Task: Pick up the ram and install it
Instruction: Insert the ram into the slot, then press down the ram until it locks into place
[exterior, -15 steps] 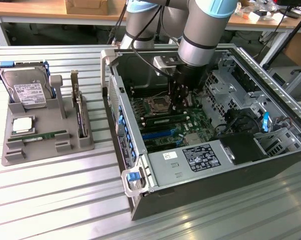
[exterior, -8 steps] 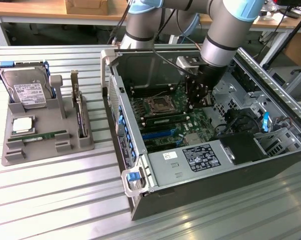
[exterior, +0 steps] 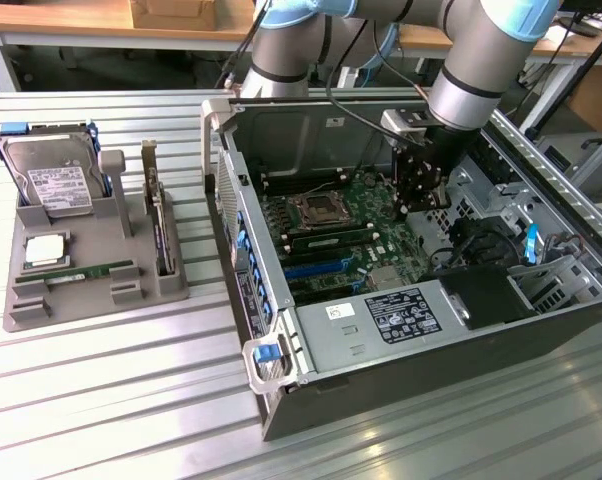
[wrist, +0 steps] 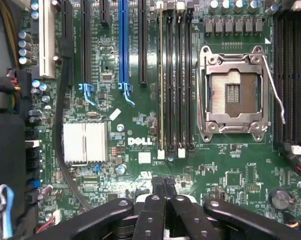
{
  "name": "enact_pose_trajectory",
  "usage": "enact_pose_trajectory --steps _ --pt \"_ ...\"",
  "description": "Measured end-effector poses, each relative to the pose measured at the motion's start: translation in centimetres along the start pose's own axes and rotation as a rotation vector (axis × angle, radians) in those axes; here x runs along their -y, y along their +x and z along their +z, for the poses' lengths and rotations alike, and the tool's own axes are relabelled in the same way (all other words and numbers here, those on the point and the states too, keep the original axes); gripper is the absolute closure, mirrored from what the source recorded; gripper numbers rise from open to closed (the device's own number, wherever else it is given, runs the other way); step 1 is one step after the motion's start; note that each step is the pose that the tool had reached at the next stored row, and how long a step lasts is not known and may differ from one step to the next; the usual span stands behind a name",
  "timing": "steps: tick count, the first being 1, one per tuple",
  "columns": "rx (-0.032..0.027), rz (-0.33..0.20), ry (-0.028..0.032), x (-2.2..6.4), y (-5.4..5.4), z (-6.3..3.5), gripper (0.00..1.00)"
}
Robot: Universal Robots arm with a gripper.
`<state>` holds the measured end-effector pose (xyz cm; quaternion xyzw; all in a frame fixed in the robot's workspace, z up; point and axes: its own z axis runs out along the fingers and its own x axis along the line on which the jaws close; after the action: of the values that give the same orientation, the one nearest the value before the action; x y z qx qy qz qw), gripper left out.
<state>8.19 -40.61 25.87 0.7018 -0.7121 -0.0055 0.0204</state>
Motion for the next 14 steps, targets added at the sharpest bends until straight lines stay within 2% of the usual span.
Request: enact_pose_trajectory --steps 3,9,11,14 --pt "0.0 0.0 0.0 0.03 0.0 -1.44 0.89" --pt "0.0002 0.0 0.0 0.03 0.0 -1.5 0.89" --pt "0.0001 0.0 0.0 -0.56 0.0 -1.29 0.89" --pt "0.0002 0.0 0.0 -2.22 0.0 -0.37 0.89"
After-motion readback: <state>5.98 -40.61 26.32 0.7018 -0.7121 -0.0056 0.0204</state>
